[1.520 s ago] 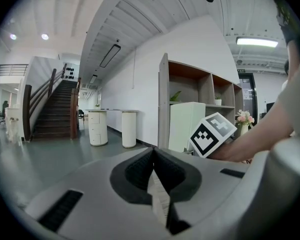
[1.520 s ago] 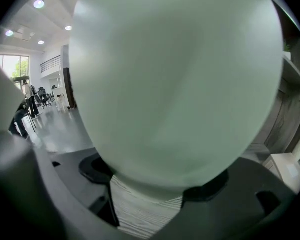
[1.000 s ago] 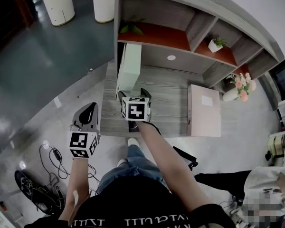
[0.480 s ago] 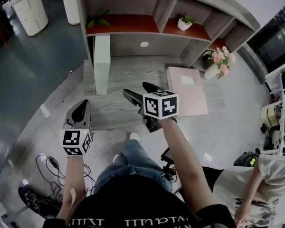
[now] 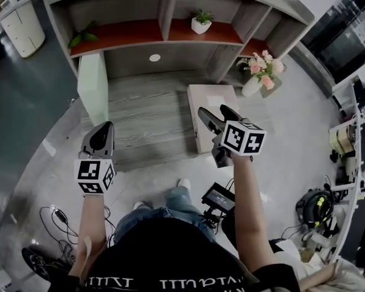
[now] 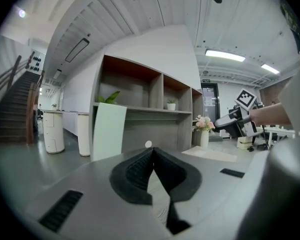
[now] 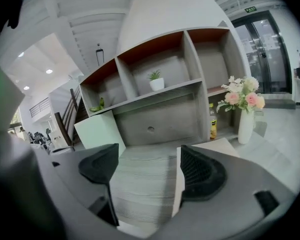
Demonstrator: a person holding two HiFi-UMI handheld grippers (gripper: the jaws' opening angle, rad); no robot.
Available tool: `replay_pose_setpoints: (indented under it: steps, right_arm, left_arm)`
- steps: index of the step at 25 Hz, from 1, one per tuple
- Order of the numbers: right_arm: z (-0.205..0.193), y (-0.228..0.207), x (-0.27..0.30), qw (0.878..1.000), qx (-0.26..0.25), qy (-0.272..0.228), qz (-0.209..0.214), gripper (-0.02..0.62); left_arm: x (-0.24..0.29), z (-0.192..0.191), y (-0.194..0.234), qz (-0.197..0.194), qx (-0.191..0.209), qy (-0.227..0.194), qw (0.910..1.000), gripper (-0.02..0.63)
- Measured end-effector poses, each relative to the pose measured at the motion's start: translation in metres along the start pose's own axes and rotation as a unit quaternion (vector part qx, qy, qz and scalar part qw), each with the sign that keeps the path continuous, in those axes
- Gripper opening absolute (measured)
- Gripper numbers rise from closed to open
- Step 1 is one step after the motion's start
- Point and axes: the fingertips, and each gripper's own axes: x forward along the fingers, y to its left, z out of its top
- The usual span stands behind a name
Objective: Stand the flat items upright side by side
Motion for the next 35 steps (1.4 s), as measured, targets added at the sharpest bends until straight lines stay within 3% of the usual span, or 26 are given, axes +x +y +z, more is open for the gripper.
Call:
replay_pose_setpoints:
  steps: [12,20,26,35]
  right_arm:
    - [-0.003,-0.178,-0.029,0.998,-0.014,0.054,-0.032,0.394]
    - [-0.043,-0.272,-0.021,0.990,0.010,0.133,-0.039,0.393]
    - [-0.091,-0.303,0.013,0.976,0.016,0.217,-0.029,0.393]
    - [-0.126,-0.327,0.024,0.963,0.074,0.253,-0.050,0.393]
  left_arm:
    - [0.091,0.012,-0.105,0.015,-0.002,-0.005,0.9999,0.012]
    - [0.132,0.007,-0.150,0.036,-0.006,0.012,0.9992,0.012]
    - [0.154,-0.005,-0.172,0.031,0.002,0.041,0.9987,0.012]
    - [0.178,-0.018,-0.192,-0.004,0.015,0.068,0.9975,0.012]
